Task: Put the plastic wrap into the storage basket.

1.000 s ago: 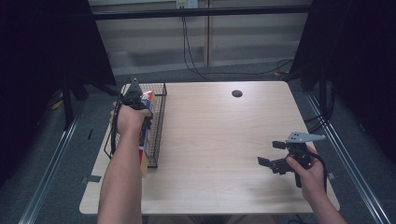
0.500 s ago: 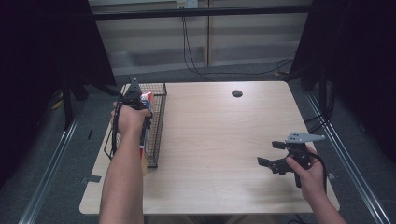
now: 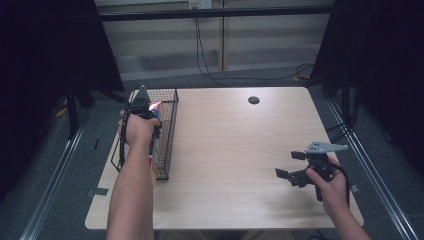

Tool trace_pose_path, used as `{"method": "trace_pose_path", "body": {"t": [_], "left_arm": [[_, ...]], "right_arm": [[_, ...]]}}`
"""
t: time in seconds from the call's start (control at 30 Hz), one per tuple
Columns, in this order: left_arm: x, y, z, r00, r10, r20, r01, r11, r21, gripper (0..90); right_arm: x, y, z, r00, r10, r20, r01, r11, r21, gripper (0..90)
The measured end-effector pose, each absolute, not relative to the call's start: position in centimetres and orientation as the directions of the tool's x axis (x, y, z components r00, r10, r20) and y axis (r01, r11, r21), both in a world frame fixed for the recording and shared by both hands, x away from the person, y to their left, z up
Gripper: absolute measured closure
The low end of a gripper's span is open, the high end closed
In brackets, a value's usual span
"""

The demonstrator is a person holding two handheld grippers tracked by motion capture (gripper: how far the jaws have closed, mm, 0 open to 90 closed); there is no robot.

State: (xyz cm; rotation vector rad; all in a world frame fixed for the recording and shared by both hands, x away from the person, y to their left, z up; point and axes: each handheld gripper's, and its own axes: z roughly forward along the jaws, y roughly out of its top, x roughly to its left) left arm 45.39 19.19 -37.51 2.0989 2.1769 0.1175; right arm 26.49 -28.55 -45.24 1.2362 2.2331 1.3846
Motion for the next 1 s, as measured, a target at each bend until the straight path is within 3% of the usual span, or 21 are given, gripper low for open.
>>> {"method": "trace_pose_path", "body": {"t": [1.0], "left_arm": [[45.5, 19.8, -38.8, -0.023, 0.999, -0.031, 0.992, 0.027, 0.125, 42.2]], "right_arm": [[26.5, -28.5, -45.3, -0.614, 0.758, 0.221, 0.535, 0.193, 0.823, 0.7]]}}
